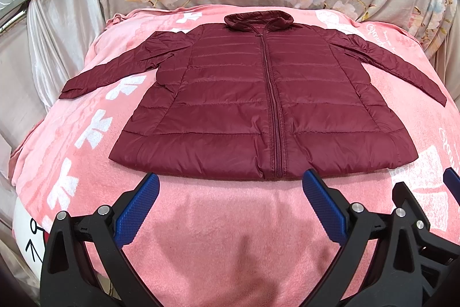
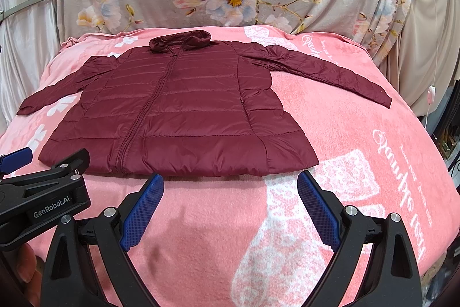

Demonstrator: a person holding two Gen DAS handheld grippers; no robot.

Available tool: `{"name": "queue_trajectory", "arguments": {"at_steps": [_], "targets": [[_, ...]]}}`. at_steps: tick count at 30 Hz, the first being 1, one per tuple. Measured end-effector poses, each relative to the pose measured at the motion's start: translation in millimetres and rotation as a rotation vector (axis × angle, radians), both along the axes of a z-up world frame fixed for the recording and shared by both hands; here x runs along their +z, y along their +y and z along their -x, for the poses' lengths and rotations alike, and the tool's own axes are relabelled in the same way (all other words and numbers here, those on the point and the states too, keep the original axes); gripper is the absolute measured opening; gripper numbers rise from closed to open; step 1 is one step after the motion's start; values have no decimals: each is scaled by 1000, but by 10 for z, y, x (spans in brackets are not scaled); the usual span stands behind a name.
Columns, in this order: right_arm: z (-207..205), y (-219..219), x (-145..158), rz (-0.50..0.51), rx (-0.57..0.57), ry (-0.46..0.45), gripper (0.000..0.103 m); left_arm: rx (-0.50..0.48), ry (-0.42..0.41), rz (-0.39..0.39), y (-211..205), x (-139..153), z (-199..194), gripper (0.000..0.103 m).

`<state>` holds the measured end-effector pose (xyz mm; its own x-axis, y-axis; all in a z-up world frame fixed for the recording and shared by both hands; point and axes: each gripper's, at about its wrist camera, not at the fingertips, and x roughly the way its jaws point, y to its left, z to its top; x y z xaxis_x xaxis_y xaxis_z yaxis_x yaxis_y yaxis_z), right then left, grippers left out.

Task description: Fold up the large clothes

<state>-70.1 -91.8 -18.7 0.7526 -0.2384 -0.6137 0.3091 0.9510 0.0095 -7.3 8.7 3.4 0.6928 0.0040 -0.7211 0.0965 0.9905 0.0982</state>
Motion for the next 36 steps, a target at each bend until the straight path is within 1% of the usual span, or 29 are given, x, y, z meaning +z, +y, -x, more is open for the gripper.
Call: {"name": "queue_trajectory", "arguments": {"at_steps": [36], "targets": [[-21, 9, -6, 2, 0, 1, 92, -1, 2, -1, 0, 4, -11, 97]]}}
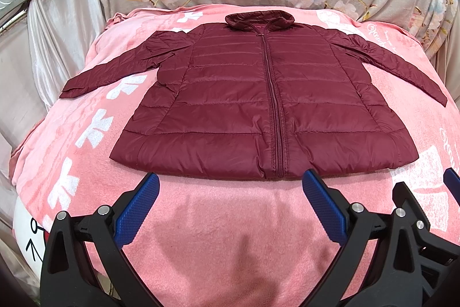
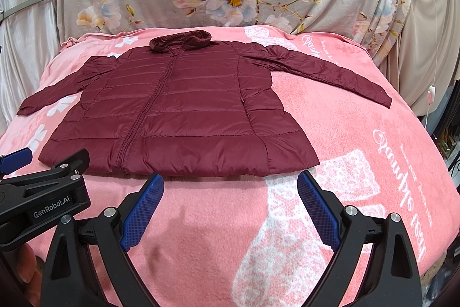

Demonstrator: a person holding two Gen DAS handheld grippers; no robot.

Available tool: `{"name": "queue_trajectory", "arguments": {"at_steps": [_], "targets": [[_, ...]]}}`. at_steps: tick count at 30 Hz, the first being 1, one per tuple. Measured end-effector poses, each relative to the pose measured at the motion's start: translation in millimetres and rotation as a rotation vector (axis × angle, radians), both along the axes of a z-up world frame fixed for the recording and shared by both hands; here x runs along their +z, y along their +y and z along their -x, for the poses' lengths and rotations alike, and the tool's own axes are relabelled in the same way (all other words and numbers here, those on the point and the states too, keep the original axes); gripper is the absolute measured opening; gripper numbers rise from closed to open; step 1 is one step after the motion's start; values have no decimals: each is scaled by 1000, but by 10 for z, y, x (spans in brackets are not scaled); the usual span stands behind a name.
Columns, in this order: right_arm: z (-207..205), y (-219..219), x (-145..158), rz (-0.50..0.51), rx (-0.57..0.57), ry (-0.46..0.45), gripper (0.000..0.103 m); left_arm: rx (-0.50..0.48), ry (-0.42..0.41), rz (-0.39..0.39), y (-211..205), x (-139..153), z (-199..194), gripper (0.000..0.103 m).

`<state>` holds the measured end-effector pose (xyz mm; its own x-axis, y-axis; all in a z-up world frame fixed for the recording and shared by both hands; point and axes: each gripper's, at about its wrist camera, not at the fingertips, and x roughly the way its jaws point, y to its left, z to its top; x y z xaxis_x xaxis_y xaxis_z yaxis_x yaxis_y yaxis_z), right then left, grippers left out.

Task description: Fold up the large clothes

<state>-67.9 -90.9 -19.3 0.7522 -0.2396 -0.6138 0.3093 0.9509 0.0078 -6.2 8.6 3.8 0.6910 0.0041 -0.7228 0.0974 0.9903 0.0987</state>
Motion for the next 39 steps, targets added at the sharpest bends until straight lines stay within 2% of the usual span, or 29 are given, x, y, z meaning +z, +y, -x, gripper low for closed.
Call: {"name": "queue_trajectory", "arguments": {"at_steps": [7, 10, 12, 18, 23, 27, 32, 36, 38, 39], "targets": [[-36, -71, 1, -31, 22, 6, 92, -15, 29, 19, 24, -65, -71, 98], [-113, -378, -66, -47, -17, -3, 92, 9, 38, 29, 103, -112, -195, 98], [-215, -666, -95, -76, -60, -2, 92, 26, 48, 42, 135, -157, -317, 98], [-536, -2090, -140, -145, -306, -30, 92, 75, 64, 73, 277, -189, -720, 98], [-799, -3267, -330, -334, -447, -59, 92, 92, 81, 92, 359, -248, -1048, 98], [-1055, -3978, -536, -402, -569, -45, 92, 117, 66, 83, 392, -282, -1270, 98], [-1270, -4548, -749, -506, -632, -69, 92, 140, 64, 91, 413, -334, -1485, 98], [-1394, -4846, -852, -564, -679, -109, 90, 148, 71, 94, 410, -380, -1639, 98], [-1408, -4885, -825, -552, -694, -136, 84, 149, 69, 91, 399, -389, -1690, 98], [-1459, -4926, -811, -549, -696, -145, 76, 149, 67, 89, 394, -393, -1716, 98]]}}
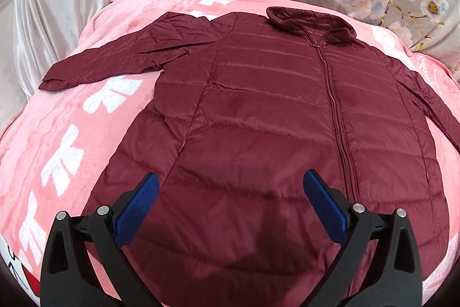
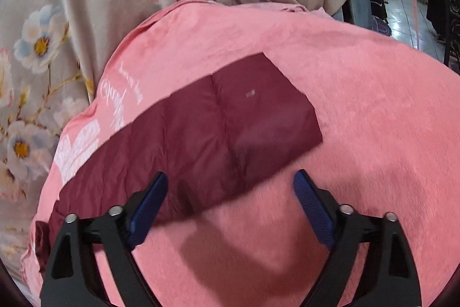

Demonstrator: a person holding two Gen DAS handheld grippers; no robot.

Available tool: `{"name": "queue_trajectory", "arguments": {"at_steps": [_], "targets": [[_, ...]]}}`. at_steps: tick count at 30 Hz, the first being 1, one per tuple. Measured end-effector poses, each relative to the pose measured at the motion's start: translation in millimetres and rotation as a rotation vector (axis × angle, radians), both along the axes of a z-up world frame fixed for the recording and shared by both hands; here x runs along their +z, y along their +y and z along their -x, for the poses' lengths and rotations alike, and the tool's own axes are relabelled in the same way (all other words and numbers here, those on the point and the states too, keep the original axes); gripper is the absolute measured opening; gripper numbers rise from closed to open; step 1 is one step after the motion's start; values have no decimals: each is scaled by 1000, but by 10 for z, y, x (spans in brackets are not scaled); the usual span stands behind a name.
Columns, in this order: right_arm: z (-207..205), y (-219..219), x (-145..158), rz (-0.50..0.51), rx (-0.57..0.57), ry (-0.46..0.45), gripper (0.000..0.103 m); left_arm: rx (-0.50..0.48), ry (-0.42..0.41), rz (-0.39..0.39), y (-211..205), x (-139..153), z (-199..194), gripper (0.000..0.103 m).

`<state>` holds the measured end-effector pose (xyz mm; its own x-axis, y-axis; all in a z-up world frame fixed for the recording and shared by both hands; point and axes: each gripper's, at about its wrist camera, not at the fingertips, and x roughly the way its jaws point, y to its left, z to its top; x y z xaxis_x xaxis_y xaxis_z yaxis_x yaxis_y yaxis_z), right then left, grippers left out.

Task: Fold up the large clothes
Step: 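Grasp the jacket sleeve cuff with the right gripper and lift it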

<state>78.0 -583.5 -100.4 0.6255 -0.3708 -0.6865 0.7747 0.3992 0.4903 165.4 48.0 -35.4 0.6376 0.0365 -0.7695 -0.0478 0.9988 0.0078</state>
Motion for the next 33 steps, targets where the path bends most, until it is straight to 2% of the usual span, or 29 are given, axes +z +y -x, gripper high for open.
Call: {"name": "queue_trajectory", "arguments": {"at_steps": [2, 4, 6, 7, 10, 13, 16, 18, 21, 24, 26, 30, 33], "targets": [[-68, -63, 9, -10, -7, -11, 60, -1, -2, -1, -12, -6, -42, 98], [-135, -96, 32, -18, -16, -32, 25, 0, -1, -3, -22, -15, -78, 98], [-246, -92, 130, -8, -10, -53, 11, -2, -2, -5, -26, -21, -107, 98], [-283, -64, 198, 11, -7, -64, 8, -3, -5, -6, -28, -16, -121, 98], [-516, 187, 617, 139, 46, -107, 7, -2, -18, -6, -12, 13, -144, 98], [-782, 599, 1127, 234, 172, -203, 6, 4, -29, -1, 25, 49, -163, 98], [-1134, 1294, 1675, 327, 375, -291, 6, 12, -39, 9, 77, 86, -173, 98], [-1305, 1730, 1898, 381, 491, -319, 6, 18, -49, 20, 123, 112, -163, 98], [-1644, 2655, 2147, 435, 732, -355, 6, 29, -68, 36, 214, 166, -142, 98], [-1870, 3328, 2153, 435, 900, -360, 6, 46, -81, 53, 342, 207, -122, 98], [-2017, 3785, 2050, 437, 1003, -342, 6, 63, -88, 69, 463, 235, -111, 98], [-2265, 4499, 1618, 388, 1146, -266, 6, 95, -100, 79, 687, 262, -93, 98], [-2419, 4871, 1271, 365, 1207, -188, 5, 112, -104, 89, 835, 270, -90, 98]]}}
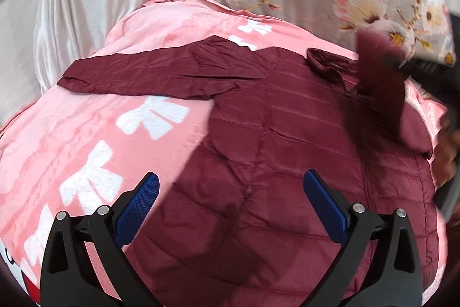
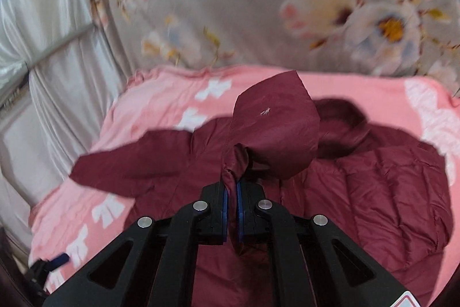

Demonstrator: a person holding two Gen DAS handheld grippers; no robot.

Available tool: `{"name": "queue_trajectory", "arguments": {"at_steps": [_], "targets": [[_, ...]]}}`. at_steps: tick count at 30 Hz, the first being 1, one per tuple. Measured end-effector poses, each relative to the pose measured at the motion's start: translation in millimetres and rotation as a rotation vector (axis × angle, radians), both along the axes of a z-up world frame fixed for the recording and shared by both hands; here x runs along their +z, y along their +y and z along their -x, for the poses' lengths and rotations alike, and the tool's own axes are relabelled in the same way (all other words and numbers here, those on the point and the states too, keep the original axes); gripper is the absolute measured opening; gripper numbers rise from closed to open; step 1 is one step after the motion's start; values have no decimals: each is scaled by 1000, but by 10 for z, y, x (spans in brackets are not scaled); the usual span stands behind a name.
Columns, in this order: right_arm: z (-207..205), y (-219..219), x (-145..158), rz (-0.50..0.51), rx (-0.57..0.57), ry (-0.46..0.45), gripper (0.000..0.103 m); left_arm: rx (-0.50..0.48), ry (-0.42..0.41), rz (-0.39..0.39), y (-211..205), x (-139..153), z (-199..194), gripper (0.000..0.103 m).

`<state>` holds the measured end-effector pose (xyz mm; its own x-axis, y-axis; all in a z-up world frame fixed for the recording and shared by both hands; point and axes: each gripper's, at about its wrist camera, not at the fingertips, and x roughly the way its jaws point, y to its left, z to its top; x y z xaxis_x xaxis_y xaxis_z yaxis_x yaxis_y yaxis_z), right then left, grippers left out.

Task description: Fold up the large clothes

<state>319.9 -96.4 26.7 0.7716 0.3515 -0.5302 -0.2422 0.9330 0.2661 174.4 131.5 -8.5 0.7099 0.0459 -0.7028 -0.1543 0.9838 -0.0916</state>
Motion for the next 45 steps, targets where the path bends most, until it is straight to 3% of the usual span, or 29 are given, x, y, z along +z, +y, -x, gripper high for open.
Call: {"name": "queue_trajectory", "arguments": {"at_steps": [8, 12, 15, 17, 18, 23, 29, 32, 33, 34, 35, 37, 38, 41, 43, 45], "targets": [[-229, 517, -847, 67, 49, 186, 5, 7, -4, 14, 167, -16, -25, 98], [-283, 552, -987, 86, 69, 223, 10, -33, 11, 58, 172, -34, -119, 98], [-241, 522, -961, 89, 108, 233, 22, -80, 31, 120, 147, -45, -241, 98], [-173, 501, -917, 75, 134, 236, 43, -116, 39, 178, 108, -43, -355, 98], [-78, 451, -871, 50, 146, 225, 51, -136, 42, 211, 76, -35, -429, 98], [351, -46, -649, -32, 85, 161, 51, -251, 72, 329, -238, -81, -961, 98], [802, -1422, -687, -248, -234, 158, 52, -221, 222, 425, -395, -524, -1575, 97], [872, -2079, -874, -375, -376, 191, 53, -185, 236, 484, -332, -613, -1668, 89], [869, -2249, -940, -425, -404, 199, 53, -180, 229, 494, -315, -610, -1676, 76], [851, -2343, -983, -461, -413, 200, 53, -189, 224, 501, -325, -583, -1695, 53], [819, -2453, -1040, -509, -419, 199, 53, -193, 227, 503, -335, -566, -1715, 43], [720, -2582, -1140, -559, -435, 204, 49, -186, 222, 502, -348, -510, -1754, 10], [649, -2624, -1190, -572, -441, 208, 44, -185, 216, 499, -345, -480, -1785, 8], [490, -2690, -1242, -603, -477, 200, 7, -160, 167, 464, -307, -331, -1808, 3], [548, -2771, -1125, -650, -477, 119, 2, -155, 132, 445, -260, -246, -1785, 2], [695, -2718, -885, -605, -462, -1, 1, -156, 128, 417, -265, -241, -1777, 2]]}}
